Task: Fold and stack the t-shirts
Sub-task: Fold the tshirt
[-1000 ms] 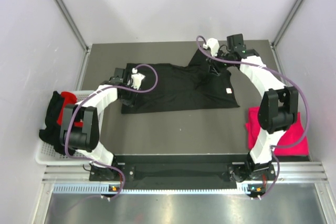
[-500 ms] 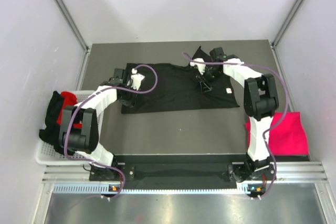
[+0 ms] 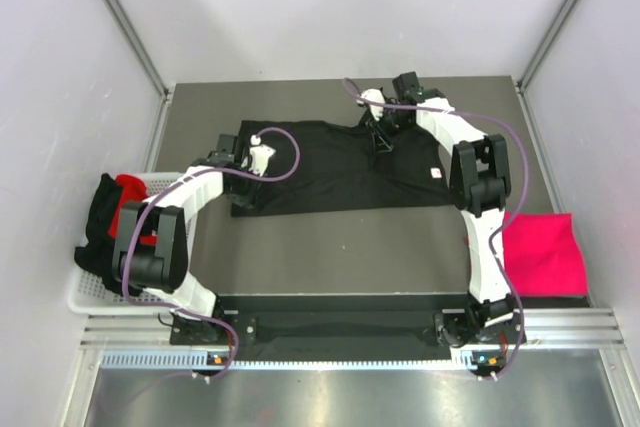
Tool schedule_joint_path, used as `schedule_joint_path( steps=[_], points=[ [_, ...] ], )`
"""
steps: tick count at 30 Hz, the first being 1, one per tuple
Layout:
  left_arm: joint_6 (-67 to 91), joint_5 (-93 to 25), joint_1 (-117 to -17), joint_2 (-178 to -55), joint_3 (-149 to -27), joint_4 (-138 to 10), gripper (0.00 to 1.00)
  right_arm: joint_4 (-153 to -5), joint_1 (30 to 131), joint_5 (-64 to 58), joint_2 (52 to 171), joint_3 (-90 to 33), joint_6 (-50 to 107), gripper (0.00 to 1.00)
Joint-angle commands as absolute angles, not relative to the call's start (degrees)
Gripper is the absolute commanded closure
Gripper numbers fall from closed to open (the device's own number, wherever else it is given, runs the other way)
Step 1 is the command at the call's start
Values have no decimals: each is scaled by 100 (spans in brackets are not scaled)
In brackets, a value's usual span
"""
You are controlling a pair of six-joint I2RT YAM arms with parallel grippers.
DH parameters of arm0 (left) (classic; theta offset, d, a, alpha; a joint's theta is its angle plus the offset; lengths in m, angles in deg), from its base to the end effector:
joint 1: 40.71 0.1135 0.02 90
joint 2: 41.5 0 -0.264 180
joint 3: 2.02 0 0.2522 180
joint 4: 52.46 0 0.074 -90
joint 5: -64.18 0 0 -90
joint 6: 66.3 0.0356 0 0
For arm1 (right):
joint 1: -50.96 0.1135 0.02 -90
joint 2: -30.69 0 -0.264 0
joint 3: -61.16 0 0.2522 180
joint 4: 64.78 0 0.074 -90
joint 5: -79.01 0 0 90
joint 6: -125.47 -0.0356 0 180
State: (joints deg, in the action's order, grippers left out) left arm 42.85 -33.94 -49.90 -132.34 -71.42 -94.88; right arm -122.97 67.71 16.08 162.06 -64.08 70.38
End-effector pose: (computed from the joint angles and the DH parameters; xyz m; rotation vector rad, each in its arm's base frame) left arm 0.3020 -0.0540 0.1872 0.6968 2.5801 -0.1351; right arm 0.4655 0.1570 0.1894 -1.2524 2.2621 0.5208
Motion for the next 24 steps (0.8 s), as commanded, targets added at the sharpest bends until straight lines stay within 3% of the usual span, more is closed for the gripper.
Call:
schedule_joint_path(
  steps=[1,7,15,18,24],
  points=[
    [4259,-3365,-4976,-13114,-7071,-9346,72,-12293,6853,1758,16428,-6887,6799,73],
    [4329,-3154,-4976,-12597,-7036,-9251,72,-11925,6897,1653,15790,-6643,6711,74],
    [4891,-3382,-4976,-11805,-7063,-9469,58,-10798,6889,669,13573,-4578,6982,63],
    [5181,-3505,-4976,-11945,-7054,-10013,58,-11035,6862,449,13029,-3717,7483,59],
    [5367,-3111,-4968,-11981,-6335,-9761,62,-11098,6388,475,12456,-1915,8011,60]
  ],
)
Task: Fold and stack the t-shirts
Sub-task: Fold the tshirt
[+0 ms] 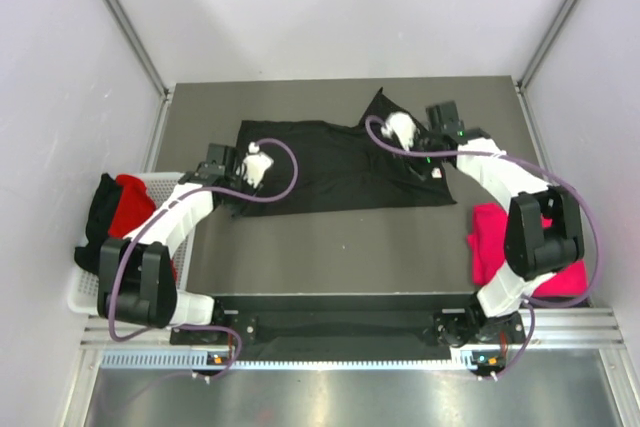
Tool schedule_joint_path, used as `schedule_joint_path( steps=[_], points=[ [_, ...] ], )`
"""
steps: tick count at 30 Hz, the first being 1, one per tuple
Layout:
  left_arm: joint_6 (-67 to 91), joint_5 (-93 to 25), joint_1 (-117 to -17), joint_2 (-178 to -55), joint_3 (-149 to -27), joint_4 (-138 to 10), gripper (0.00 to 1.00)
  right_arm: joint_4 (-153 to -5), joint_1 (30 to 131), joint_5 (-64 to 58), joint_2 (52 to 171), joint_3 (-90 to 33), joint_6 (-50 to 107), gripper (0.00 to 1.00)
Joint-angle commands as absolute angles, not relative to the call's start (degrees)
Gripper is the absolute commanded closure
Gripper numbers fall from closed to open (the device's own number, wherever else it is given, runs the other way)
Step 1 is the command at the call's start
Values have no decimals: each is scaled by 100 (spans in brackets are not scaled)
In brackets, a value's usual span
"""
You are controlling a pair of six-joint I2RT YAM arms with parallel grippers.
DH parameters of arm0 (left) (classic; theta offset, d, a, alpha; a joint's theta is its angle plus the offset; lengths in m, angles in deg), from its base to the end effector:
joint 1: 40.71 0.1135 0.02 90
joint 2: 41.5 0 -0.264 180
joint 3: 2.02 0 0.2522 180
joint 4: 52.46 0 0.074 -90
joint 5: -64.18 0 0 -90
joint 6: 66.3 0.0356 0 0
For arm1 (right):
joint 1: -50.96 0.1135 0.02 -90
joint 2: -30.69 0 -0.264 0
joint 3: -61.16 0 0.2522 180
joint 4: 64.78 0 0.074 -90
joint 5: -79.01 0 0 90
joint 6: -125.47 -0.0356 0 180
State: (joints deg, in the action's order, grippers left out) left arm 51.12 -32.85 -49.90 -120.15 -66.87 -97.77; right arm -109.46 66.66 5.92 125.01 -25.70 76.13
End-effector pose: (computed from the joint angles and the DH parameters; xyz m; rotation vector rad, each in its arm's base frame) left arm 0.2649 -0.0473 0.2184 0.8553 2.4454 -0.0437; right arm 0.3402 0.1064 0.2587 -1.2574 2.0846 0.1727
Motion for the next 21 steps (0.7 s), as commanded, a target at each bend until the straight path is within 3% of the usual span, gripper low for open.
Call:
schedule_joint_path(
  steps=[1,21],
  points=[
    [5384,-3058,-4967,-11954,-6237,-9646,62,-11054,6222,492,12395,-1635,8029,61],
    [5516,-2741,-4967,-12780,-6395,-9162,58,-11352,4966,475,12886,-1456,8618,60]
  ],
)
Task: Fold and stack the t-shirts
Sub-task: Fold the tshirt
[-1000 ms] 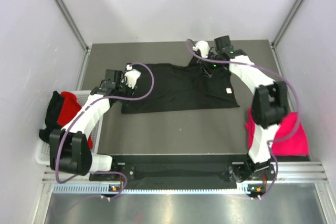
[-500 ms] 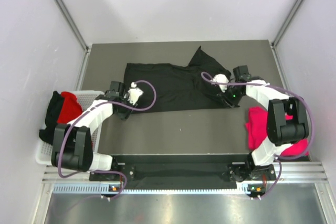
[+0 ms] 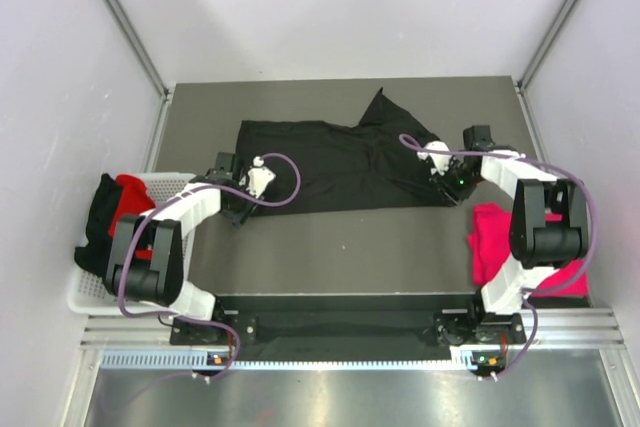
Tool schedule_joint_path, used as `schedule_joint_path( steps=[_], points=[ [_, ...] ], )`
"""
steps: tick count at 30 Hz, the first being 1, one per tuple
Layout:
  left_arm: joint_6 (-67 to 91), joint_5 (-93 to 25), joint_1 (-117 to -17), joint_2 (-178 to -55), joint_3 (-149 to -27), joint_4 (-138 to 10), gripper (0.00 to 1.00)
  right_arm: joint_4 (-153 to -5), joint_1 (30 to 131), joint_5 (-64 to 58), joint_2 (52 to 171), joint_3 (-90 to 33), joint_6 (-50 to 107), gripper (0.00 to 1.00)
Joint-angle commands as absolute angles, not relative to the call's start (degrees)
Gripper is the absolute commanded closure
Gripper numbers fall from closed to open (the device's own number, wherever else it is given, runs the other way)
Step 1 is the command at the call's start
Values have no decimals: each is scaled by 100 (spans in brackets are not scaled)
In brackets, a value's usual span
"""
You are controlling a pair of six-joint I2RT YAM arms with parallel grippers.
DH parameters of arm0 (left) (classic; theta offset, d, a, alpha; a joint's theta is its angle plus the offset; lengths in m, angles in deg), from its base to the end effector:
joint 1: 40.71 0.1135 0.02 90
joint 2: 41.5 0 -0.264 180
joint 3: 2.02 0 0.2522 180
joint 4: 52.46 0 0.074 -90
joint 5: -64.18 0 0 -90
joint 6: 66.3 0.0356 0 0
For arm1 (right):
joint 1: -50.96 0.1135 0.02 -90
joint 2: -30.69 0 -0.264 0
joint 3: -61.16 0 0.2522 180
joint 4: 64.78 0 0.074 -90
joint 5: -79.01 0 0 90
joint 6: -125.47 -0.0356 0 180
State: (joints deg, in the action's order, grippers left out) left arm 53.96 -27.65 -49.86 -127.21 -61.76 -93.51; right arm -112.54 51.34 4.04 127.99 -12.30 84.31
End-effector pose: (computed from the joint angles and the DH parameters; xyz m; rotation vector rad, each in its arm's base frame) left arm 0.2662 -0.0440 0.1654 0.9326 2.5774 0.0590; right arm 0.3184 0.0113 0.1706 -1.1940 2.4661 0.1475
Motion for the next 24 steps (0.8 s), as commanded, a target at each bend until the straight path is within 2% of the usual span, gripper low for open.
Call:
schedule_joint_path(
  steps=[1,7,11,12,16,24],
  points=[
    [5516,-2723,-4967,-12815,-6403,-9153,58,-11413,4964,501,12904,-1456,8635,61],
    [5534,-2635,-4967,-13114,-6474,-9267,65,-11730,4955,571,13114,-1561,8723,68],
    [5560,-2407,-4967,-13185,-6386,-9206,73,-12212,4894,694,13422,-1737,8829,90],
    [5551,-2398,-4967,-13193,-6377,-9214,79,-12292,4859,720,13457,-1763,8846,98],
    [5551,-2442,-4967,-13106,-6421,-9459,100,-12529,4806,765,13396,-1773,8960,100],
    [5806,-2205,-4967,-12044,-6184,-9961,100,-13241,4683,747,12729,-1641,9268,99]
  ],
)
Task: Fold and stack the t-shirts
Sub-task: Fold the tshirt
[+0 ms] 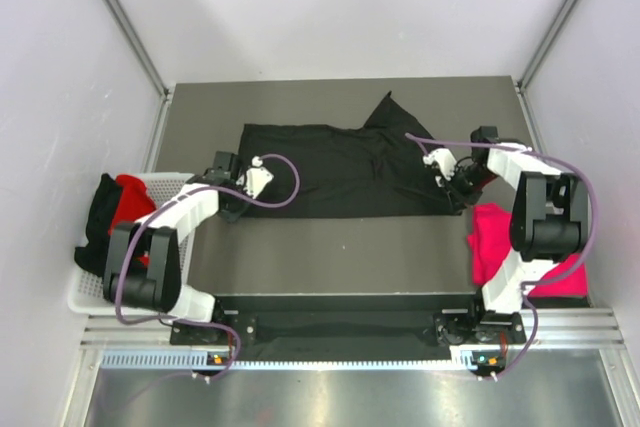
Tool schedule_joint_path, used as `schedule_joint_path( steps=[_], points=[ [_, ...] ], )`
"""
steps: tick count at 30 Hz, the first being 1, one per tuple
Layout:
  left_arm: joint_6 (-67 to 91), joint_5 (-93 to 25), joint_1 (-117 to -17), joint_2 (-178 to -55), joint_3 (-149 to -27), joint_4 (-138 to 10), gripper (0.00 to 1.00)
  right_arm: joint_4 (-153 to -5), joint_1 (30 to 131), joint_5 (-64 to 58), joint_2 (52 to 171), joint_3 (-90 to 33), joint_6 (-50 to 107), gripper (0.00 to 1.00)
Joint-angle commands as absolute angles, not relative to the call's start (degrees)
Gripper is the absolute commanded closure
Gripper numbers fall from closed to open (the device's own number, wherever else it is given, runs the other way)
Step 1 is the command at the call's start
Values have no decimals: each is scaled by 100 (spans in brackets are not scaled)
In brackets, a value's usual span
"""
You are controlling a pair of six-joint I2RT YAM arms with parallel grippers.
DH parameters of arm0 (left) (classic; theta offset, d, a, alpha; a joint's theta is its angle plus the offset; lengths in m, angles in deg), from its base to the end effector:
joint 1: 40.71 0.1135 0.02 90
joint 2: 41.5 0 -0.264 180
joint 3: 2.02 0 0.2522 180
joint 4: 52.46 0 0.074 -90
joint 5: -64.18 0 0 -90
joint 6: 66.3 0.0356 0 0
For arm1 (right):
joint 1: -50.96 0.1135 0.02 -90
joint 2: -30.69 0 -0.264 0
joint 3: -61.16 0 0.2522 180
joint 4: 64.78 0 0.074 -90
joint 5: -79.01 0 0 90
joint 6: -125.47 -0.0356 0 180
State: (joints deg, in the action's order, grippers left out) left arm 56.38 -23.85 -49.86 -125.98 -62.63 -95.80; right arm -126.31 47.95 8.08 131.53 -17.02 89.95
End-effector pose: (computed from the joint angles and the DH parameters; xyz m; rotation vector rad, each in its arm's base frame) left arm 0.2645 -0.0414 0.1732 0.9745 2.5766 0.1596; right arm 0.3135 -0.0048 0.1685 -1.2693 2.5769 0.3529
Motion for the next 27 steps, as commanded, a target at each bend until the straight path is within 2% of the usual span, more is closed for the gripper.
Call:
schedule_joint_path(
  steps=[1,14,18,19,21,27],
  points=[
    [5797,-2239,-4967,-11955,-6175,-10014,100,-13346,4674,756,12676,-1615,9312,99],
    [5806,-2231,-4967,-11181,-5982,-10559,100,-14050,4665,1046,12087,-1254,9541,97],
    [5771,-2222,-4967,-11190,-5929,-10533,100,-14243,4665,1142,12165,-1280,9646,89],
    [5719,-2213,-4967,-11172,-5938,-10568,97,-14279,4665,1186,12183,-1280,9672,87],
    [5675,-2196,-4967,-11094,-5990,-10673,83,-14497,4665,1222,12183,-1359,9769,83],
    [5648,-2451,-4967,-10374,-6499,-11271,70,-15184,4647,1283,12052,-2009,9989,75]
  ],
)
